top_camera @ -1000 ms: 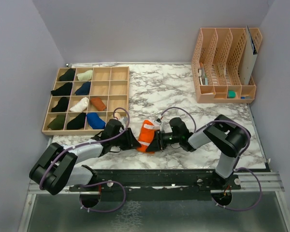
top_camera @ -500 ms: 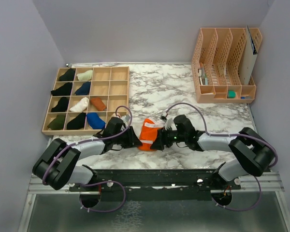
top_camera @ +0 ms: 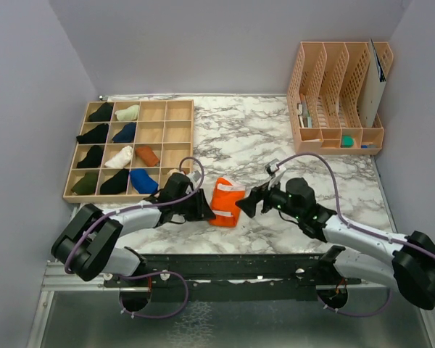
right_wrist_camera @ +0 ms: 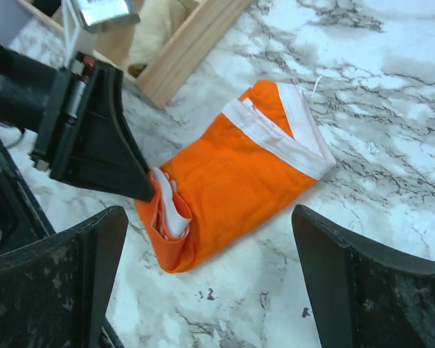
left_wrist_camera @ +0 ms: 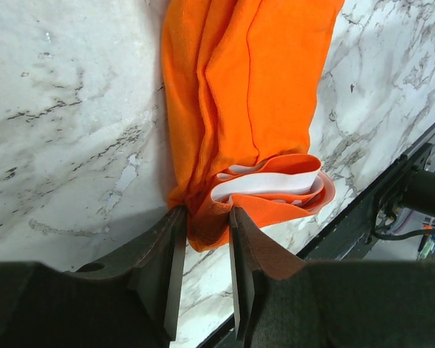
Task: Roll the underwear
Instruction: Roll the underwear to the center of the board.
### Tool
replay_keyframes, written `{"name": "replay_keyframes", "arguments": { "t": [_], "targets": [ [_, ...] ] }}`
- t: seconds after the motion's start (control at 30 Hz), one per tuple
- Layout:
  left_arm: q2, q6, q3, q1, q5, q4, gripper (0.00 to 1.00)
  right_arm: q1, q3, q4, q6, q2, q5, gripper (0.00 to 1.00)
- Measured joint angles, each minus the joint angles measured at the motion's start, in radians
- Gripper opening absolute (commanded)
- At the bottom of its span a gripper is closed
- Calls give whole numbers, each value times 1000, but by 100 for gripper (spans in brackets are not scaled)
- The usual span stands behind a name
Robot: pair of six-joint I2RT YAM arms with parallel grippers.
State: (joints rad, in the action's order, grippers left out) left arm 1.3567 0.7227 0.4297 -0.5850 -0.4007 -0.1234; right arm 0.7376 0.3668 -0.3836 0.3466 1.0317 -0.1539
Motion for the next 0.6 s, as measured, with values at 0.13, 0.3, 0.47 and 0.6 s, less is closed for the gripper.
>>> {"name": "replay_keyframes", "arguments": {
  "t": [0.13,0.3,0.47,0.6],
  "targets": [
    [14,-12,25,-3,0,34,36,5,-20,-37,-131,50,-32,66],
    [22,-24,48,-5,1,71,36,143,-189,-228,-446,5,-119,62],
    [34,-32,67,-6,0,95,36,319,-104,-185,-856,92,-106,56],
    [47,-36,85,-6,-2,115,36,375,-89,-191,-1073,172,-64,52]
  ]
}}
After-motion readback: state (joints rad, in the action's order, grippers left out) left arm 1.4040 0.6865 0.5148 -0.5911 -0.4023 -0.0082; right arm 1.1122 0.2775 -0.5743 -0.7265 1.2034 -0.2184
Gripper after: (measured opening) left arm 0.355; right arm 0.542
